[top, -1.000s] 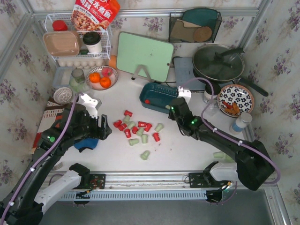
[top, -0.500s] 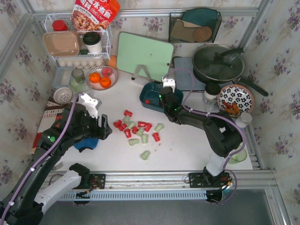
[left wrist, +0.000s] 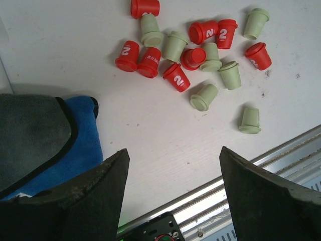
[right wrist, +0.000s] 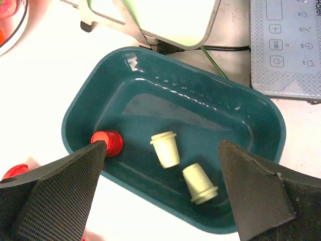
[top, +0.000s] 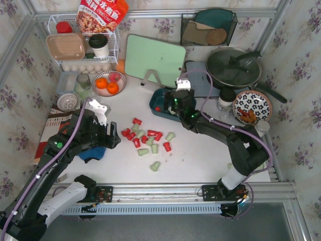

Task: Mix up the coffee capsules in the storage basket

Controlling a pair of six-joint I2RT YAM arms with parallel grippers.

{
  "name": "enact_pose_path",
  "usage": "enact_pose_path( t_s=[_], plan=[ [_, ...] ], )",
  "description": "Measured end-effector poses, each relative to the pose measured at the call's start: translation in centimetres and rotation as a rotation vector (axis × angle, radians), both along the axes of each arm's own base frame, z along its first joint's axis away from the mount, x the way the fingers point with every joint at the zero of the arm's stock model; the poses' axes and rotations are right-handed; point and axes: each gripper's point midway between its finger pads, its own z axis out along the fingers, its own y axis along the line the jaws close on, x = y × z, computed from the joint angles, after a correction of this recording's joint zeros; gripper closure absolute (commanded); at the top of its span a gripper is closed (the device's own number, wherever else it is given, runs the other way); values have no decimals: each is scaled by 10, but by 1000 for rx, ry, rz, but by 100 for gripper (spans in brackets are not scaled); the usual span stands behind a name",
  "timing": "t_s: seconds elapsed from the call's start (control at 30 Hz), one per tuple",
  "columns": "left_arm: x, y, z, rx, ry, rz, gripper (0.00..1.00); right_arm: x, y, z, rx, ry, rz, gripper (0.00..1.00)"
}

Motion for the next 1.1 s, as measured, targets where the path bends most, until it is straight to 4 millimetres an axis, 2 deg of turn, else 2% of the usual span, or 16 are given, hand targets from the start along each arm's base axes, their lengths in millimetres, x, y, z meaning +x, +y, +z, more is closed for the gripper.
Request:
enact_pose_path(
  t_s=[0.17, 0.4, 0.53, 0.73, 0.97, 1.1],
  plan=[
    [2, 1, -2, 9, 5, 6, 23, -18, -12, 3, 0, -1, 4, 0],
    [6, 2, -8, 34, 28, 17, 20, -46, -49, 1, -19, -34, -76, 0],
    [9, 2, -10, 46, 37, 24, 21, -61, -63, -11, -30, -33, -101, 0],
    [8, -9, -18, 67, 76, 24, 21, -74, -69, -33, -21, -6, -99, 0],
    [-11, -45, -56, 189, 175, 10, 21, -86, -80, -46, -46, -4, -98, 0],
    [-13, -59, -87, 294, 227, 73, 20, -88, -79, -42, -35, -13, -86, 0]
  ],
)
